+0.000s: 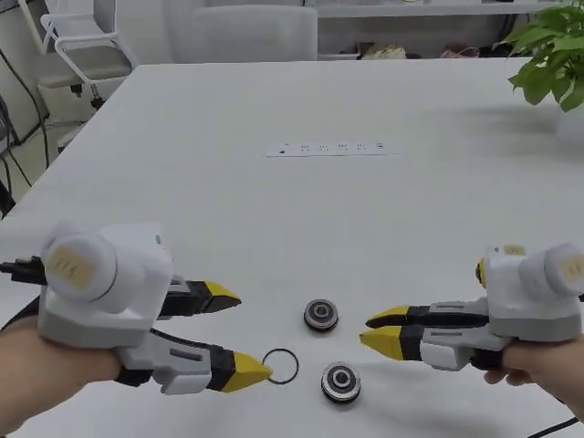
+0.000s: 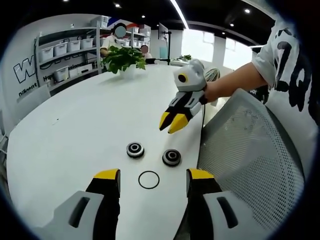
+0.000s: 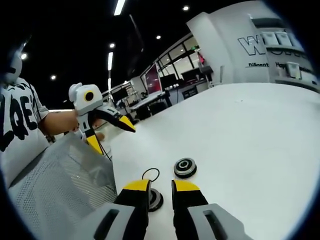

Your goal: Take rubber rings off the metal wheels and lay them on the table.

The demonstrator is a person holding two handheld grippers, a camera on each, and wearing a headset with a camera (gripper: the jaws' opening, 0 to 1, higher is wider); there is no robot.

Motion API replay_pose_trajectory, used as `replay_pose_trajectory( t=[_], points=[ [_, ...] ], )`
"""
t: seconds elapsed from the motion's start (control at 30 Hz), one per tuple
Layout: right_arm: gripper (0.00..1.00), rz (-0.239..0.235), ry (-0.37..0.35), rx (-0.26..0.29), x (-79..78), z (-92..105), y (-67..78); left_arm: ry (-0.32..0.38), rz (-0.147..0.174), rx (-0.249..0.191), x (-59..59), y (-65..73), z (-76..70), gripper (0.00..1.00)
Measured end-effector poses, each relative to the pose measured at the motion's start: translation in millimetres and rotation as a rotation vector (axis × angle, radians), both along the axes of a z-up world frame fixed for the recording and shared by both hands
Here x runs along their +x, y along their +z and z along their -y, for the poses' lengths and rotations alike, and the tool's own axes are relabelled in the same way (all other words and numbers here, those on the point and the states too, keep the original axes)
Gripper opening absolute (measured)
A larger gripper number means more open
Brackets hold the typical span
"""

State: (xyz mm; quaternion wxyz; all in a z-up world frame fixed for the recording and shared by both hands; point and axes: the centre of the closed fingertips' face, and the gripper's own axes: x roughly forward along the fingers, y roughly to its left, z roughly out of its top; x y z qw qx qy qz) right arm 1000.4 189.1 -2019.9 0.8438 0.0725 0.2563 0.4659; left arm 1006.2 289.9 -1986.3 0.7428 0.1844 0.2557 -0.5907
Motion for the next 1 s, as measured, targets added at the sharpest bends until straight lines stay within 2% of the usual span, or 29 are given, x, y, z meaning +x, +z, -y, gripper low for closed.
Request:
replay_pose_trajectory(
  t=[0.5,1.0],
  points=[
    [0.17,-0.004,0.056,-0.051,-10.7,3.7,-17.8,-0.038,-0.021,0.019,1.1,-12.2,17.0,0.48],
    [0.18,-0.011,0.102,-0.104,-23.4,1.6,-37.1,-0.112,-0.031,0.053,-8.4,-26.7,42.9,0.47]
  ],
)
